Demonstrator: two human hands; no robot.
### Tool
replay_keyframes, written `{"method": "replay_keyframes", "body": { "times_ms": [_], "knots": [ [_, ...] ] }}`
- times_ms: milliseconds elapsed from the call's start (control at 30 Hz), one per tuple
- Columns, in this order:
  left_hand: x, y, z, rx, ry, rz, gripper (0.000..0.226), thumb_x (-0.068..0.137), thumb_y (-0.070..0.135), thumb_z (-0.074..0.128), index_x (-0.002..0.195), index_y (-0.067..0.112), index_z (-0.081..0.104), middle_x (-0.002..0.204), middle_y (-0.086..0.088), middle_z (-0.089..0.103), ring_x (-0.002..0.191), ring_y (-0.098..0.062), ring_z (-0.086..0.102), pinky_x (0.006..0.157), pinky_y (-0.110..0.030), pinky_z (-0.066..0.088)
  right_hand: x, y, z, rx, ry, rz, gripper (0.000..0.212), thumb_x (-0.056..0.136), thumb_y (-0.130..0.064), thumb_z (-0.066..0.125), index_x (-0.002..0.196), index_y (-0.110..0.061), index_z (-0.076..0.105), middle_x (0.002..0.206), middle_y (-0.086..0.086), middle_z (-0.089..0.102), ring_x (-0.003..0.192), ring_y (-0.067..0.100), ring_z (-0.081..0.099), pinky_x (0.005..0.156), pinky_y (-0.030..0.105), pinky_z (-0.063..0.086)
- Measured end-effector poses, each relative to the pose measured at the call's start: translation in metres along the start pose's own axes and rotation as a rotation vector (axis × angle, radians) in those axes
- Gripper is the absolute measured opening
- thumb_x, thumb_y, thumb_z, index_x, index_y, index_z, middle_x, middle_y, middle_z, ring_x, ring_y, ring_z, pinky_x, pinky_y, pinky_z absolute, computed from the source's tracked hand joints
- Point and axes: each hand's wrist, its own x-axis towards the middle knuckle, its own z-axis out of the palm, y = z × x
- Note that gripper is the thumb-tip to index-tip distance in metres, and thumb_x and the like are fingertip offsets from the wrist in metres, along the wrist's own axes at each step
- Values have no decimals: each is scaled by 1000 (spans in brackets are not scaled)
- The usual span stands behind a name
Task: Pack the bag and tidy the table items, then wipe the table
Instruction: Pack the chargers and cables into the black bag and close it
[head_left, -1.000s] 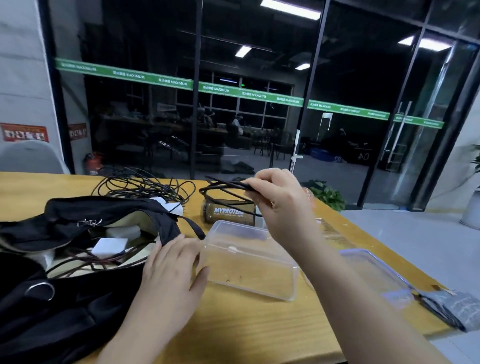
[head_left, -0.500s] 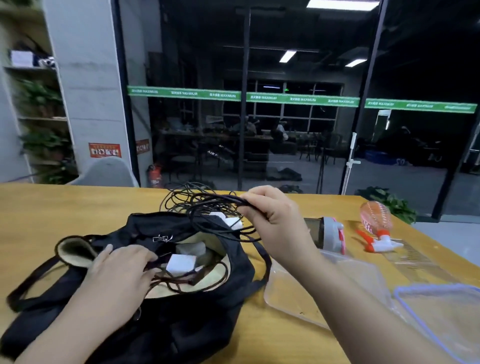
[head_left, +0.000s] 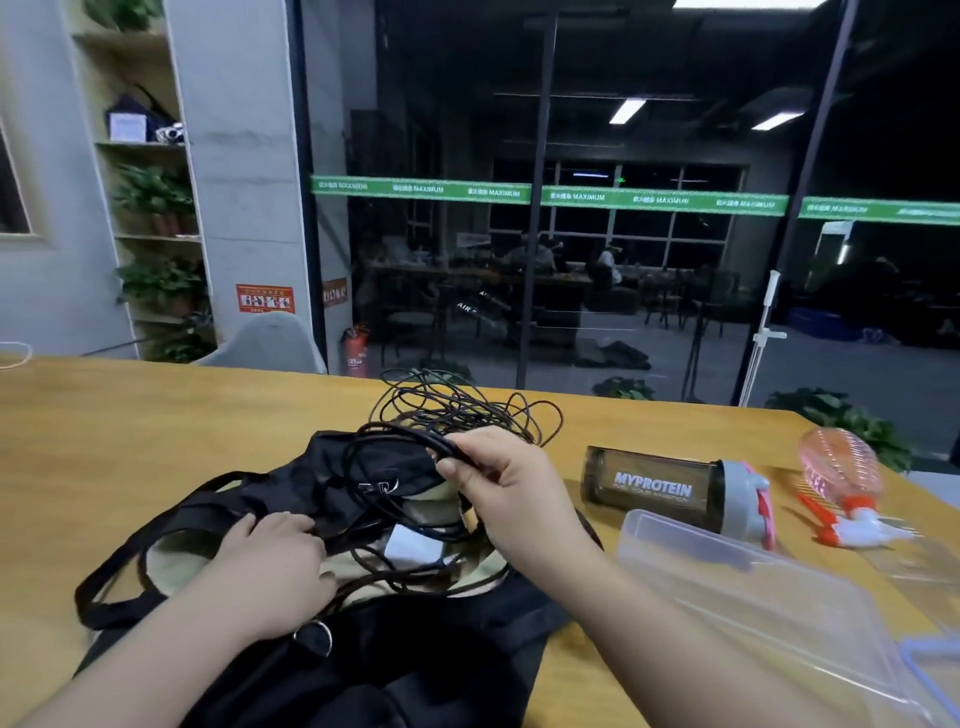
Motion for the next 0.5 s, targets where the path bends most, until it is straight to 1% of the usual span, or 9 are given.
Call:
{"method": "replay_keyframes", "body": {
  "times_ms": [67,133,167,233,300,367,400,433,500],
  "knots": [
    [-1,-1,1,-1,23,-3,45,91,46,34,127,27,52,152,5,23,140,-15,18,115,-39,10,1,4,4,-11,-38,2,14,90,-11,61,99,-12,72,91,-2,62,77,3,54,74,21,42],
    [-1,-1,-2,5,81,1,43,91,43,33,126,26,50,150,6,27,136,-14,26,113,-35,18,2,7,4,3,-68,33,16,90,-10,61,101,-13,71,90,-2,59,66,-1,48,68,21,38],
    [-1,-1,-5,4,119,2,43,91,42,32,128,26,48,148,7,29,133,-14,30,110,-33,23,4,10,3,-1,-73,39,17,90,-10,61,103,-13,71,88,-5,58,64,-3,46,67,19,36],
    [1,-4,-10,-21,200,-3,43,91,36,34,131,23,44,147,7,28,128,-14,35,104,-31,30,8,14,0,-62,-59,19,17,90,-11,61,103,-15,72,87,-13,56,70,-4,47,70,17,36],
    [2,-8,-17,-49,276,-15,43,91,30,36,133,21,41,149,6,25,129,-16,34,100,-30,34,10,18,-1,-159,-22,-20,19,89,-11,62,105,-16,72,88,-13,56,82,2,50,74,14,35],
    [4,-11,-23,-68,349,-15,41,90,26,37,131,21,41,146,8,29,127,-17,34,97,-30,37,10,19,1,-297,37,-129,20,89,-12,61,105,-15,72,89,-11,56,89,10,48,77,10,34],
    [5,-13,-26,-79,380,-11,40,90,23,38,129,21,42,143,9,31,125,-17,35,95,-31,39,9,19,2,-363,69,-212,19,88,-14,60,103,-15,73,88,-9,57,88,12,47,76,11,34],
    [6,-14,-30,-91,404,-10,40,89,21,39,129,21,42,143,10,31,125,-17,34,94,-31,39,8,19,5,-411,76,-288,19,88,-17,58,99,-16,73,86,-7,59,84,15,48,72,12,36],
    [8,-15,-34,-133,435,-15,46,88,15,39,134,20,39,146,10,29,128,-17,32,96,-31,37,7,21,14,-490,50,-404,19,84,-23,56,90,-19,74,81,-3,62,75,21,52,63,22,42]
  ]
}}
